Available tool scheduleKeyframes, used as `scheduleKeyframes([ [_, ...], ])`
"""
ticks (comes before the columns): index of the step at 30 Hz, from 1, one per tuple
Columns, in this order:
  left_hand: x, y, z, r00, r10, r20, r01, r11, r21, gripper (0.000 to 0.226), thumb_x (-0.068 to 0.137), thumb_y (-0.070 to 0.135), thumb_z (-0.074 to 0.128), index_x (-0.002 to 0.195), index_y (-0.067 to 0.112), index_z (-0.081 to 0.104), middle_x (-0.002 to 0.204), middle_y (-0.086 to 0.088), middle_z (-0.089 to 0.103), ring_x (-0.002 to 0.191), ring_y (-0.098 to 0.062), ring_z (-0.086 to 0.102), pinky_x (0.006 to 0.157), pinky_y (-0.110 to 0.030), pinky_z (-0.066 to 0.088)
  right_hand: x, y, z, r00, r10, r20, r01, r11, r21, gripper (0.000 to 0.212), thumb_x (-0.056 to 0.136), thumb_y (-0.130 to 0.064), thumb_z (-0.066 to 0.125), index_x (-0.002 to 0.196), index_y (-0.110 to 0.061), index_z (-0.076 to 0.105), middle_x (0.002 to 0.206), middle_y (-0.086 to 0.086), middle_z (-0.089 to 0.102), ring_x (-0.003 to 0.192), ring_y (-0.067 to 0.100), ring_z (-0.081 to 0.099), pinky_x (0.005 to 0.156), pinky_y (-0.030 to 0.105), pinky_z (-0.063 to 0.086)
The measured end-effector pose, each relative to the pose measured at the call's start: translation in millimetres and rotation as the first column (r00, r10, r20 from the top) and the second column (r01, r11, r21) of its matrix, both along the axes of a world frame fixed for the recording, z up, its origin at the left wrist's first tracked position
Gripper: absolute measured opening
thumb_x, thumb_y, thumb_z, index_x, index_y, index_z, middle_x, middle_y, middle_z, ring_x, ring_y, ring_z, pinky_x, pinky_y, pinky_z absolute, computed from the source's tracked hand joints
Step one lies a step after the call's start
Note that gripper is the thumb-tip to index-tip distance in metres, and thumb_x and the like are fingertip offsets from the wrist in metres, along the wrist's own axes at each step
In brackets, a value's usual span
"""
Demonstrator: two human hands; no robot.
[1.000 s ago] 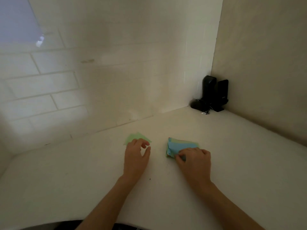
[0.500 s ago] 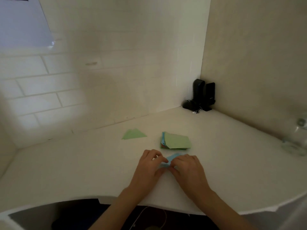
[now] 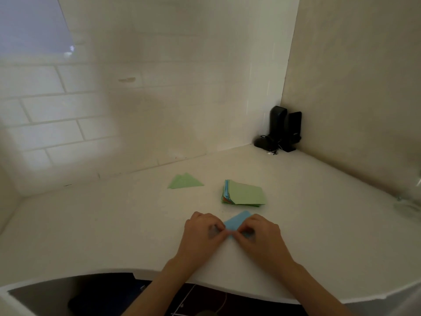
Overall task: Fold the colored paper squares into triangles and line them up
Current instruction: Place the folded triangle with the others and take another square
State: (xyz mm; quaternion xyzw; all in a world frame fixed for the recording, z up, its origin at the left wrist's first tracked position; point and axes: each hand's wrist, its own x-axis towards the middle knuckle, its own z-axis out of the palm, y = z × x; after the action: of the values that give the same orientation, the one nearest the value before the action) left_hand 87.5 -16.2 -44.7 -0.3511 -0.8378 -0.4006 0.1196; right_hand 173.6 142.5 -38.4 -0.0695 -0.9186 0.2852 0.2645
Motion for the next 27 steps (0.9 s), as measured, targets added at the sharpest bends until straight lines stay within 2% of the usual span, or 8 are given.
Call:
scheduleKeyframes([
  [4,1,4,2,0.998,0.041,0.052,-0.041,0.999,-0.002,0.022,0.067,0.054,0.063,0.069,0.033,0.061,0.076,0.019,0.062,0.079,-0.003,0.048,0.073,-0.036,0.045,-1,0,2,0.998,0.001,0.058,0.003,0.997,-0.080,0.021,0.070,-0.048,0.071,0.072,-0.044,0.051,0.079,-0.021,0.057,0.073,-0.001,0.055,0.076,0.038,0.049],
  [8,2,5,11,0.982,0.076,0.170,-0.065,0.995,-0.071,0.017,0.069,0.034,0.077,0.072,0.033,0.061,0.074,0.020,0.057,0.080,0.000,0.047,0.077,-0.024,0.041,-5,6,9,0.976,0.043,0.213,-0.004,0.984,-0.179,0.032,0.069,-0.033,0.078,0.083,-0.044,0.051,0.087,-0.017,0.059,0.076,0.000,0.055,0.084,0.033,0.046],
  [11,-1,1,16,0.968,0.058,0.243,-0.039,0.996,-0.081,0.015,0.070,0.028,0.077,0.072,0.034,0.063,0.078,0.018,0.061,0.078,0.001,0.050,0.067,-0.006,0.034,-6,14,12,0.956,0.095,0.277,-0.028,0.971,-0.236,0.030,0.070,-0.025,0.077,0.087,-0.040,0.058,0.090,-0.014,0.061,0.078,-0.001,0.056,0.078,0.016,0.045],
  [14,-5,-3,20,0.956,0.011,0.292,0.012,0.997,-0.074,0.014,0.073,0.019,0.076,0.072,0.030,0.068,0.071,0.022,0.061,0.071,0.003,0.051,0.065,-0.004,0.034,-4,20,15,0.946,0.136,0.294,-0.061,0.966,-0.251,0.027,0.074,-0.019,0.074,0.090,-0.037,0.062,0.093,-0.010,0.063,0.082,-0.001,0.057,0.074,0.007,0.042],
  [19,-6,-10,24,0.943,-0.067,0.325,0.100,0.991,-0.084,0.013,0.079,0.016,0.070,0.082,0.029,0.071,0.078,0.019,0.064,0.073,0.009,0.054,0.065,-0.004,0.035,-4,9,19,0.929,0.082,0.360,-0.039,0.991,-0.126,0.003,0.086,-0.043,0.059,0.086,-0.041,0.058,0.096,-0.015,0.055,0.086,0.000,0.053,0.089,0.027,0.039],
  [21,-7,-15,26,0.940,-0.101,0.325,0.145,0.983,-0.116,0.018,0.080,0.017,0.068,0.087,0.035,0.068,0.086,0.019,0.066,0.081,0.006,0.054,0.069,-0.005,0.036,-4,0,17,0.927,0.018,0.374,-0.010,1.000,-0.025,0.011,0.087,-0.051,0.054,0.088,-0.040,0.055,0.100,-0.016,0.048,0.093,0.001,0.050,0.090,0.029,0.030],
  [24,-6,-22,28,0.939,-0.175,0.296,0.235,0.955,-0.182,0.029,0.079,0.020,0.065,0.101,0.039,0.061,0.100,0.025,0.060,0.097,0.007,0.048,0.077,-0.001,0.031,-6,-8,12,0.930,-0.028,0.365,0.007,0.998,0.059,0.018,0.092,-0.047,0.048,0.097,-0.033,0.059,0.105,-0.013,0.041,0.105,0.006,0.043,0.089,0.031,0.024],
  [27,-1,-27,22,0.954,-0.236,0.186,0.272,0.942,-0.197,0.039,0.074,0.037,0.057,0.111,0.048,0.051,0.111,0.034,0.052,0.105,0.005,0.044,0.088,-0.006,0.031,-5,-4,15,0.929,0.022,0.370,-0.038,0.999,0.034,0.016,0.095,-0.040,0.045,0.091,-0.030,0.056,0.104,-0.010,0.042,0.102,0.008,0.042,0.087,0.031,0.024],
])
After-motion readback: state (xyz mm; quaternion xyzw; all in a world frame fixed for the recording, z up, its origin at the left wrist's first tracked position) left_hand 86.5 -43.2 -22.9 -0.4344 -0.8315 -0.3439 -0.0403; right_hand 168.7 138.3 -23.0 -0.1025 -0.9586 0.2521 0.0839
